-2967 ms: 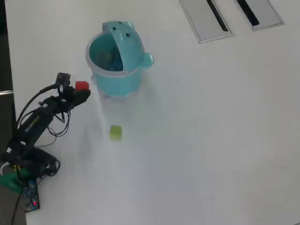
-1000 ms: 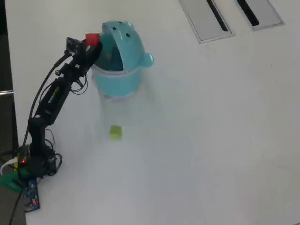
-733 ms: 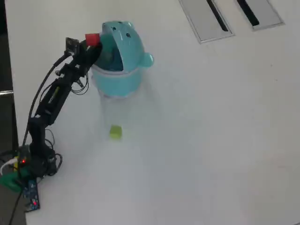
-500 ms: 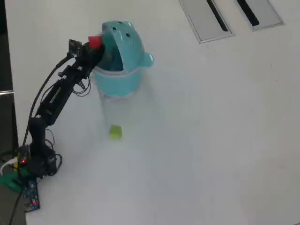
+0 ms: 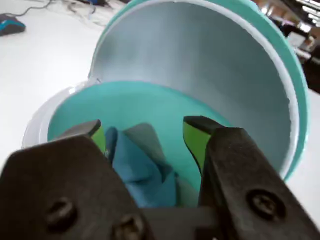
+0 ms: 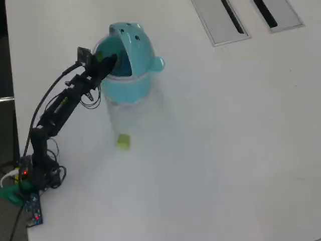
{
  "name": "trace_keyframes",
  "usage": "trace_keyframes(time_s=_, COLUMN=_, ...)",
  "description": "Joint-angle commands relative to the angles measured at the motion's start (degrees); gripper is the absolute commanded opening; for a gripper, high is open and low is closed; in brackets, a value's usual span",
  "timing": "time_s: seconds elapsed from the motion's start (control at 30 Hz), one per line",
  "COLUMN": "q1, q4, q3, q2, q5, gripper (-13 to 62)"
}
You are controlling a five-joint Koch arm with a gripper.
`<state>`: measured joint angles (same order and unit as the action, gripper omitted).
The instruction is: Grasp RGB lego blocks and put them in the bin one by one.
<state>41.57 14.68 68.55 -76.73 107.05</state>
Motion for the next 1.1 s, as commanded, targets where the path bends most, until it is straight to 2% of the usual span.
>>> trace_keyframes(time_s=0.0, q1=-0.7, q4=-4.57, q3=-1.85, q2=-4.92, q5=0.0, gripper=28.5)
trace_keyframes(time_s=0.4, q1=-2.64, q4=-1.58, q3=3.87, q2=-13.45, q5=-0.09, gripper=31.7)
trace_keyframes(time_s=0.77, q1=-13.8, q4=8.7, q3=14.06, q2=-26.72, q5=-0.53, gripper=35.2)
trace_keyframes(time_s=1.07, q1=-18.19, q4=13.89, q3=18.98, q2=-31.55, q5=-0.7, gripper=33.4)
